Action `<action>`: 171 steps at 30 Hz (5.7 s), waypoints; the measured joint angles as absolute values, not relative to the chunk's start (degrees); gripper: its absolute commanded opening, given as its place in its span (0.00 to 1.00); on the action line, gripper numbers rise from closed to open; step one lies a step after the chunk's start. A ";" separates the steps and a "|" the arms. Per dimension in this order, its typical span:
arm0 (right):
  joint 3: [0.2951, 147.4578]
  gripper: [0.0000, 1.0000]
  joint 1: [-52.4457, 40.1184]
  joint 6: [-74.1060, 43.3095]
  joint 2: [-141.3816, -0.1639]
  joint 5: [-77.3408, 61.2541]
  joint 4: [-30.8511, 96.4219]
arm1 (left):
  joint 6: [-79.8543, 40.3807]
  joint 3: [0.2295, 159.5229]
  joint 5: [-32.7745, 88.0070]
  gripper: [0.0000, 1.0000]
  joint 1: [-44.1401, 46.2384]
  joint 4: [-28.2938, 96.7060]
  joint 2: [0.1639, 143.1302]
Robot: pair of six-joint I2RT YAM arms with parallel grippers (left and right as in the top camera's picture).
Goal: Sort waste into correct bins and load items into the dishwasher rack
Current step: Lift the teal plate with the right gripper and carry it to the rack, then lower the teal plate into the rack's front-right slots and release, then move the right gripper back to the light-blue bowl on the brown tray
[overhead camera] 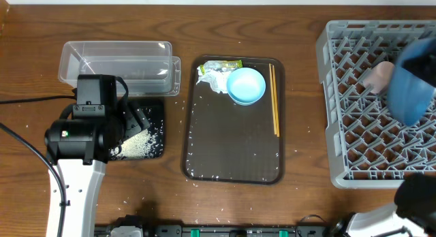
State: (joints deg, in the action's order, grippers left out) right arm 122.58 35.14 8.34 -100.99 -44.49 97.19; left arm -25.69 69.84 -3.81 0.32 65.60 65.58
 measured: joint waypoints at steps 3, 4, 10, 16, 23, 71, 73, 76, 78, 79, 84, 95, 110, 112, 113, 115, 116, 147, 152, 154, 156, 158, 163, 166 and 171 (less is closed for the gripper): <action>118.54 0.01 39.70 13.08 -99.66 -50.37 97.19 | -25.69 69.84 -3.81 0.93 0.32 65.60 65.58; 116.81 0.01 40.75 14.63 -99.70 -52.42 97.14 | -25.69 69.84 -3.81 0.93 0.32 65.60 65.58; 103.96 0.01 43.03 22.44 -100.62 -63.70 96.31 | -25.69 69.84 -3.81 0.93 0.32 65.58 65.58; 95.11 0.01 43.00 25.87 -100.88 -69.97 94.54 | -25.69 69.84 -3.81 0.93 0.32 65.58 65.58; 92.51 0.01 43.00 27.33 -100.88 -70.74 93.84 | -25.69 69.84 -3.81 0.93 0.32 65.60 65.58; 92.68 0.44 51.90 12.16 -88.49 -47.18 93.71 | -25.67 69.84 -3.81 0.93 0.32 65.60 65.58; 92.68 0.42 51.90 11.75 -86.76 -46.26 93.73 | -25.69 69.84 -3.81 0.93 0.32 65.60 65.58; 92.68 0.34 51.90 11.00 -83.55 -45.52 92.51 | -25.69 69.84 -3.79 0.93 0.32 65.63 65.58; 92.68 0.24 51.90 10.17 -81.69 -45.36 90.02 | -25.69 69.84 -3.81 0.93 0.32 65.60 65.58; 92.68 0.22 51.90 8.86 -80.64 -45.32 87.79 | -25.67 69.84 -3.81 0.93 0.32 65.60 65.58; 92.82 0.15 51.31 5.21 -79.48 -45.76 77.10 | -25.69 69.84 -3.81 0.93 0.32 65.60 65.58; 92.82 0.05 41.45 -1.76 -83.31 -39.29 70.63 | -25.69 69.84 -3.79 0.93 0.32 65.65 65.58; 92.82 0.03 37.67 -5.87 -88.38 -23.57 75.50 | -25.69 69.84 -3.81 0.93 0.32 65.60 65.58; 92.82 0.03 37.67 -5.96 -88.38 -22.39 76.36 | -25.69 69.84 -3.81 0.93 0.32 65.63 65.58; 92.82 0.02 37.67 -6.02 -88.38 -21.93 76.73 | -25.67 69.84 -3.81 0.93 0.32 65.63 65.58; 92.82 0.02 37.67 -6.11 -88.38 -21.32 77.01 | -25.69 69.84 -3.81 0.93 0.32 65.60 65.58; 92.82 0.02 37.67 -6.11 -88.38 -21.02 77.10 | -25.69 69.84 -3.81 0.93 0.32 65.63 65.58; 91.68 0.60 9.15 -4.54 -84.60 -30.09 67.53 | -25.69 69.84 -3.81 0.93 0.32 65.58 65.58; 91.59 0.91 -7.79 -9.69 -88.77 -20.36 54.72 | -25.69 69.84 -3.81 0.93 0.32 65.60 65.58; 91.61 0.94 -12.84 -10.90 -91.70 -17.12 49.76 | -25.69 69.84 -3.81 0.93 0.32 65.63 65.58; 91.66 0.96 -16.91 -11.66 -95.26 -14.63 46.59 | -25.69 69.84 -3.81 0.93 0.32 65.60 65.58; 91.85 0.94 -20.40 -11.92 -99.59 -12.53 45.06 | -25.69 69.84 -3.81 0.93 0.32 65.60 65.58; 91.98 0.85 -26.04 -11.46 -110.08 -8.69 42.28 | -25.69 69.84 -3.81 0.93 0.32 65.58 65.58; 91.98 0.78 -28.80 -11.11 -114.48 -5.72 42.19 | -25.69 69.84 -3.81 0.93 0.32 65.60 65.58; 91.98 0.65 -33.58 -10.48 -117.80 -0.99 43.24 | -25.69 69.84 -3.81 0.93 0.32 65.63 65.58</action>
